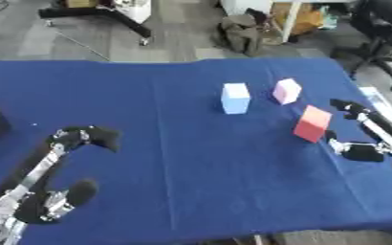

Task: Pick up the objects with one hand, pass them to the other hand, and then place them into the box on the other side of the table.

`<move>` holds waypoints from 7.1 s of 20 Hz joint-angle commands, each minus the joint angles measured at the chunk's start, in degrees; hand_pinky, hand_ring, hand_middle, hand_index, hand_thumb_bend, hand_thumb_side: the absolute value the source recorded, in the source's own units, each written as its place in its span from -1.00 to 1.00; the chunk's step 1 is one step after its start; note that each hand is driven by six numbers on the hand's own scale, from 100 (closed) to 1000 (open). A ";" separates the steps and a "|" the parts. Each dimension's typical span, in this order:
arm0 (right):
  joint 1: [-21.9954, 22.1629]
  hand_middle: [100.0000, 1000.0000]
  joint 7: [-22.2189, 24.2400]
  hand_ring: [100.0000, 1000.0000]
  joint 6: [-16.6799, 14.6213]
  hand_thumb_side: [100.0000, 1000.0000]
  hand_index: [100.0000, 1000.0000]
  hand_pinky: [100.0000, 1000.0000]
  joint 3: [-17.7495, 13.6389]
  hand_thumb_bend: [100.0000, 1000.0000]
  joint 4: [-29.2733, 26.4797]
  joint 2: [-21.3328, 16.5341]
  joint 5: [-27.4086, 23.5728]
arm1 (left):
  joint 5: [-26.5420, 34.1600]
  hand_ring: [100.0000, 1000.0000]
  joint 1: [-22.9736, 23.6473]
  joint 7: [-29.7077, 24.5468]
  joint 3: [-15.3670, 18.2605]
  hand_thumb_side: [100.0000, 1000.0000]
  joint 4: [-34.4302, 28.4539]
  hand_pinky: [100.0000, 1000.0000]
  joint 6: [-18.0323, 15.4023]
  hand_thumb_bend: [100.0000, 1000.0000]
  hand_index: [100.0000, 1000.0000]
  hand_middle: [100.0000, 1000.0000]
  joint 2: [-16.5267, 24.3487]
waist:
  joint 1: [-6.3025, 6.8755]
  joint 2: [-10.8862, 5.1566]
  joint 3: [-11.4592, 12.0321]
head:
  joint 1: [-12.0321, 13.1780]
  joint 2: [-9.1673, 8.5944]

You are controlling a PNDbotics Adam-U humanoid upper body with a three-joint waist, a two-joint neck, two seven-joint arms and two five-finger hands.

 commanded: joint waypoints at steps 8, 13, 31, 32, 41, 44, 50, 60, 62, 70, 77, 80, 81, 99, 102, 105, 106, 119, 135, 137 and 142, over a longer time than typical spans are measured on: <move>-2.90 0.82 1.65 0.88 0.04 -0.72 1.00 0.76 0.23 -1.00 2.76 -3.04 -0.98 | 0.79 0.28 -1.20 -0.48 -0.26 0.90 -1.39 0.36 0.04 0.08 0.58 0.07 0.60 | -0.19 0.01 0.53 | -0.91 -0.15; -3.53 0.80 2.18 0.86 0.25 -0.75 1.00 0.76 0.48 -1.00 4.00 -3.19 -1.07 | 0.95 0.28 -1.20 -0.59 -0.35 0.91 -1.38 0.36 0.06 0.07 0.58 0.07 0.59 | -0.29 -0.02 0.77 | -1.17 -0.15; -5.48 0.76 2.13 0.84 1.35 -0.50 1.00 0.75 0.73 -1.00 9.60 -2.46 -0.51 | 1.23 0.30 -2.20 -1.49 -1.14 0.92 -1.56 0.36 -0.21 0.06 0.58 0.07 0.83 | -1.07 0.65 2.62 | -2.72 -0.15; -5.57 0.76 2.06 0.84 1.42 -0.50 1.00 0.75 0.71 -1.00 9.90 -2.48 -0.49 | 1.25 0.30 -2.28 -1.55 -1.16 0.92 -1.59 0.36 -0.22 0.06 0.58 0.07 0.83 | -1.10 0.69 2.76 | -2.79 -0.15; -5.70 0.73 1.19 0.83 1.87 -0.15 1.00 0.75 0.27 -1.00 13.17 -2.52 -0.46 | 1.44 0.29 -3.06 -1.95 -1.28 0.90 -1.93 0.36 -0.21 0.05 0.58 0.07 0.95 | -1.42 0.97 4.02 | -3.10 -0.15; -5.63 0.73 0.81 0.83 1.73 -0.12 1.00 0.75 0.05 -1.00 14.28 -2.58 -0.52 | 1.52 0.30 -3.25 -2.04 -1.26 0.90 -2.05 0.36 -0.16 0.05 0.58 0.07 0.99 | -1.48 1.01 4.32 | -3.15 -0.15; -5.48 0.71 0.32 0.82 1.57 -0.10 1.00 0.74 -0.11 -1.00 15.42 -2.71 -0.64 | 1.58 0.30 -3.37 -2.20 -1.29 0.92 -2.16 0.36 -0.10 0.03 0.58 0.07 1.08 | -1.60 1.02 4.67 | -3.18 -0.15; -5.28 0.54 0.51 0.72 2.66 -0.75 0.99 0.66 -0.11 -1.00 15.94 -2.70 1.39 | 1.77 0.30 -3.27 -2.17 -1.23 0.92 -2.23 0.36 -0.01 0.01 0.58 0.07 1.10 | -1.59 0.88 4.73 | -3.06 -0.15; -5.32 0.36 -0.35 0.59 2.63 -0.78 0.79 0.56 -0.27 -1.00 15.86 -2.63 1.67 | 1.79 0.30 -3.26 -2.16 -1.21 0.93 -2.25 0.36 0.00 0.01 0.58 0.07 1.13 | -1.59 0.89 4.73 | -3.03 -0.15; -5.30 -0.16 -8.25 0.22 1.41 -0.65 0.17 0.28 -0.80 -1.00 15.82 -2.31 2.46 | 1.90 0.30 -3.23 -2.07 -1.15 0.94 -2.26 0.36 0.07 0.00 0.58 0.07 1.20 | -1.58 0.95 4.71 | -3.07 -0.15; -5.14 -0.34 -14.40 0.09 0.59 -0.44 -0.05 0.21 -0.98 -1.00 15.83 -1.91 2.66 | 1.93 0.30 -3.23 -2.00 -1.12 0.95 -2.25 0.36 0.12 -0.01 0.58 0.07 1.27 | -1.56 1.01 4.68 | -3.08 -0.15; -5.06 -0.24 -15.31 0.16 0.38 -0.42 0.05 0.26 -0.84 -1.00 15.91 -1.76 2.52 | 1.91 0.30 -3.24 -2.01 -1.12 0.95 -2.27 0.36 0.13 -0.02 0.58 0.07 1.31 | -1.55 1.04 4.64 | -3.10 -0.15; -5.03 -0.16 -15.33 0.22 0.21 -0.38 0.15 0.30 -0.83 -1.00 15.76 -1.71 2.29 | 1.90 0.30 -3.24 -2.00 -1.10 0.95 -2.28 0.36 0.13 -0.02 0.58 0.07 1.32 | -1.55 1.05 4.62 | -3.08 -0.15; -3.57 0.80 -1.26 0.93 -1.53 -0.76 1.00 0.73 -2.71 -1.00 11.46 -4.37 -4.00 | 1.63 0.30 -3.06 -1.90 -1.01 0.97 -2.15 0.36 0.10 -0.02 0.58 0.07 1.60 | -1.66 1.10 4.16 | -2.65 -0.15; -3.73 0.88 -0.47 0.99 -0.64 -0.78 1.00 0.78 -2.56 -1.00 13.05 -4.49 -1.50 | 1.56 0.30 -3.20 -1.97 -1.09 0.97 -2.17 0.36 0.06 -0.03 0.58 0.07 1.71 | -1.76 1.21 4.36 | -2.79 -0.15; -3.85 0.90 -0.18 1.00 0.12 -0.68 1.00 0.80 -2.32 -1.00 14.37 -4.39 1.11 | 1.52 0.30 -3.41 -2.02 -1.12 0.97 -2.26 0.36 0.06 -0.03 0.58 0.07 1.83 | -1.84 1.35 4.63 | -2.88 -0.15; -3.92 0.90 -0.15 1.00 0.28 -0.67 1.00 0.80 -2.25 -1.00 14.64 -4.34 1.88 | 1.53 0.30 -3.50 -2.05 -1.14 0.97 -2.31 0.36 0.05 -0.03 0.58 0.07 1.88 | -1.86 1.41 4.72 | -2.90 -0.15; -4.34 0.88 -2.54 1.00 1.53 -0.58 1.00 0.82 -2.61 -1.00 16.62 -3.96 7.67 | 1.48 0.30 -5.10 -2.67 -1.31 0.96 -3.37 0.36 0.22 -0.04 0.58 0.07 3.12 | -2.58 2.46 7.01 | -3.78 -0.15; -4.06 0.04 -5.66 0.64 2.59 -0.74 0.69 0.64 -2.89 -1.00 18.66 -3.27 9.74 | 1.72 0.30 -5.22 -3.04 -1.43 0.98 -3.75 0.36 0.47 -0.05 0.58 0.07 3.60 | -2.89 2.59 7.95 | -3.93 -0.15; -4.03 -0.17 -8.03 0.55 1.75 -0.78 0.42 0.57 -3.26 -1.00 17.69 -3.29 8.96 | 1.76 0.30 -4.99 -3.00 -1.40 0.98 -3.61 0.36 0.49 -0.05 0.58 0.07 3.48 | -2.81 2.40 7.78 | -3.88 -0.15; -3.18 -0.39 -13.79 0.43 -1.05 -0.63 0.18 0.49 -3.57 -1.00 13.51 -3.24 6.35 | 1.90 0.30 -4.00 -2.67 -1.30 1.00 -2.85 0.36 0.56 -0.05 0.58 0.07 3.00 | -2.56 1.64 7.03 | -3.25 -0.15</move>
